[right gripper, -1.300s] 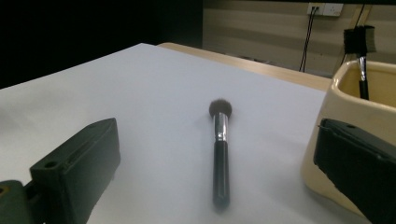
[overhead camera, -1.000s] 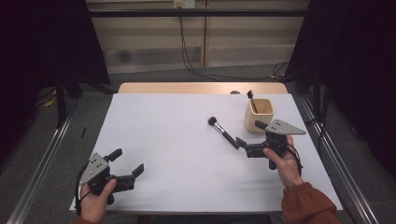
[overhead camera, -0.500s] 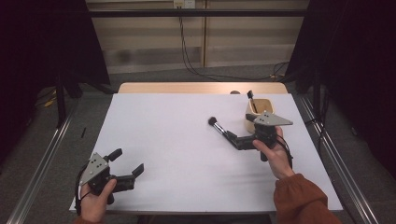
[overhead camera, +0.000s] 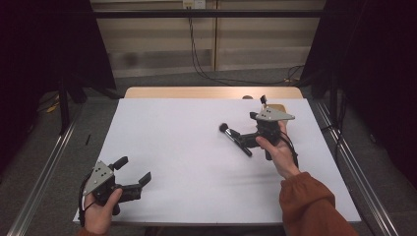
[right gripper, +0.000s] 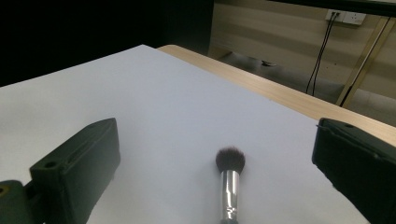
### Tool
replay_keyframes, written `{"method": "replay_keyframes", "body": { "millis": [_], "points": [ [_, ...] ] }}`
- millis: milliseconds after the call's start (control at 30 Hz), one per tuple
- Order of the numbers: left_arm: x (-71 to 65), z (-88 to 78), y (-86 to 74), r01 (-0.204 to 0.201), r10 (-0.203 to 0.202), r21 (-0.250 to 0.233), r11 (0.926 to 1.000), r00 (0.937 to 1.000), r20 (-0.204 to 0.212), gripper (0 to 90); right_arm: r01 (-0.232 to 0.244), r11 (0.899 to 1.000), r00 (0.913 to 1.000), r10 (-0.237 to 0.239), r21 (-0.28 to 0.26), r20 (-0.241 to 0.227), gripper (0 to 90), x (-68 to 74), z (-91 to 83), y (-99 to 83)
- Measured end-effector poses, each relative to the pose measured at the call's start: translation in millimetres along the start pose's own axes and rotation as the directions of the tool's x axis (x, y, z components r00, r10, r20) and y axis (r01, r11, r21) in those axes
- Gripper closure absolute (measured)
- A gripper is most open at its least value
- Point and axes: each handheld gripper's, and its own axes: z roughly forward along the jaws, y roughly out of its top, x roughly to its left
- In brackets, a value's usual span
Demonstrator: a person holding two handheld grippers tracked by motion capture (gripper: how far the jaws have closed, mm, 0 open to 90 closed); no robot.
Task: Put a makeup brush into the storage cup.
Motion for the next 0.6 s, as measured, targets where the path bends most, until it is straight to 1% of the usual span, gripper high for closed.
{"method": "replay_keyframes", "body": {
  "millis": [100, 233, 400, 600],
  "points": [
    [0.3, 0.1, -0.1, -0.002, 0.002, 0.002, 1.0, 1.0, -0.001, 2.2, -0.015, 1.0, 0.9997, 0.015, 0.015, 0.019, 1.6, -5.0, 5.9, 2.2],
    [0.7, 0.3, -0.3, 0.003, -0.003, 0.002, 1.0, 1.0, 0.0, 2.2, -0.033, 0.999, 0.9993, 0.032, 0.024, 0.021, 1.3, -11.2, 12.5, 4.8],
    [0.5, 0.2, -0.4, 0.005, -0.005, 0.002, 1.0, 1.0, -0.001, 2.3, -0.029, 0.999, 0.9993, 0.028, 0.036, 0.023, 1.0, -15.0, 19.3, 9.3],
    [0.7, 0.6, -0.4, 0.002, -0.002, 0.004, 1.0, 1.0, 0.003, 2.2, -0.02, 0.999, 0.9994, 0.018, 0.035, 0.03, 1.0, -16.5, 29.1, 17.7]
  ]
}}
